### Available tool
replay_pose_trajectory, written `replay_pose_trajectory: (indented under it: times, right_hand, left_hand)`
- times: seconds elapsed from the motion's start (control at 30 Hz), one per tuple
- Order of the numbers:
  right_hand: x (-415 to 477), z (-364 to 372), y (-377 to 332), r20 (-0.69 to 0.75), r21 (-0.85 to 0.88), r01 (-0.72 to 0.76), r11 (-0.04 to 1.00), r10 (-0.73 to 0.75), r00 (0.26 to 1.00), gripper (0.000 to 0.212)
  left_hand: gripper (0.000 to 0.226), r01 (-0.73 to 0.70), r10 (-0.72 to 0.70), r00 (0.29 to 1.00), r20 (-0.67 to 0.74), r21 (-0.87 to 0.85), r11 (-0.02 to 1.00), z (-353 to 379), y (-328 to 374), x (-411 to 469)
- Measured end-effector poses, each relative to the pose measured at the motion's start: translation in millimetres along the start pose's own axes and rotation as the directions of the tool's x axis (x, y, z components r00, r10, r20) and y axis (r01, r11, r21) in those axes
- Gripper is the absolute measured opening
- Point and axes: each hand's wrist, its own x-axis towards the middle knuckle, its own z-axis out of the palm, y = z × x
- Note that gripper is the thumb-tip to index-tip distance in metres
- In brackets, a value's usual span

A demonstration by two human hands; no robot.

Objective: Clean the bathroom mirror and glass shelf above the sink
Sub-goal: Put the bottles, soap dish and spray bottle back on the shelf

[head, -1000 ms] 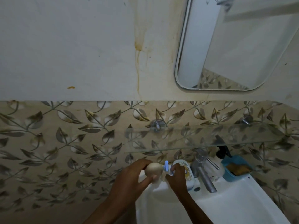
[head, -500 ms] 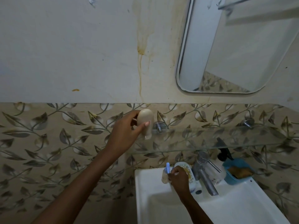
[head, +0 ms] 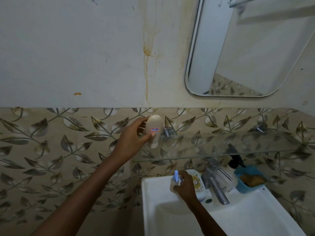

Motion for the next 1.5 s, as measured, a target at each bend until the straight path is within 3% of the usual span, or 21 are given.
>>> replay_pose_trajectory:
  times: [0.07,0.33,0.53,0.73,0.9,1.03,1.2,1.5]
  right_hand:
    - [0.1,0.4,-0.3,0.005,-0.003,-0.002,1.0,0.002,1.0,0.041]
    - [0.1,3.1,-0.6,-0.027,-0.066,0.037,0.997,-0.039,0.999,0.017]
    - [-21.8,-23.8,-17.1,-0.046,0.049,0.031,0.998,-0.029,0.999,0.022]
    - [-62.4,-110.0,-78.6,0.124,-0.05,0.178,0.983,-0.171,0.977,0.017]
    - [-73.1,-164.3,-144.6,0.01,0.177,0.335,0.925,-0.342,0.94,0.027]
    - [-37.5,-157.7,-172.5,-0.09,0.127,0.377,0.918,-0.367,0.926,0.028]
    - [-4.9,-142.2,-183.5,-0.061,-0.015,0.443,0.896,-0.443,0.894,0.028]
    - [4.9,-130.0,-174.7,-0.056,-0.001,0.411,0.912,-0.41,0.91,0.022]
  left_hand:
    - [0.053,-0.013,0.013,1.0,-0.009,-0.005,1.0,-0.4,-0.1,0.2]
    - [0.059,-0.014,0.014,1.0,0.005,-0.008,1.0,0.5,-9.0,-4.7]
    - [0.056,-0.01,0.01,1.0,-0.003,-0.013,1.0,2.4,-12.4,-7.8]
    - [0.059,0.002,-0.002,1.0,0.003,-0.02,1.0,1.7,-15.6,-10.1]
    - [0.067,0.029,-0.029,1.0,0.008,-0.01,1.0,5.0,-16.1,-11.4]
    - [0.076,0.041,-0.04,0.999,0.008,-0.02,0.999,7.9,-13.2,-15.6]
    - [0.082,0.029,-0.029,1.0,-0.01,-0.015,0.999,-0.2,-12.8,-22.0]
    - [0.071,0.033,-0.033,0.999,-0.013,-0.001,0.999,-4.7,-13.9,-22.6]
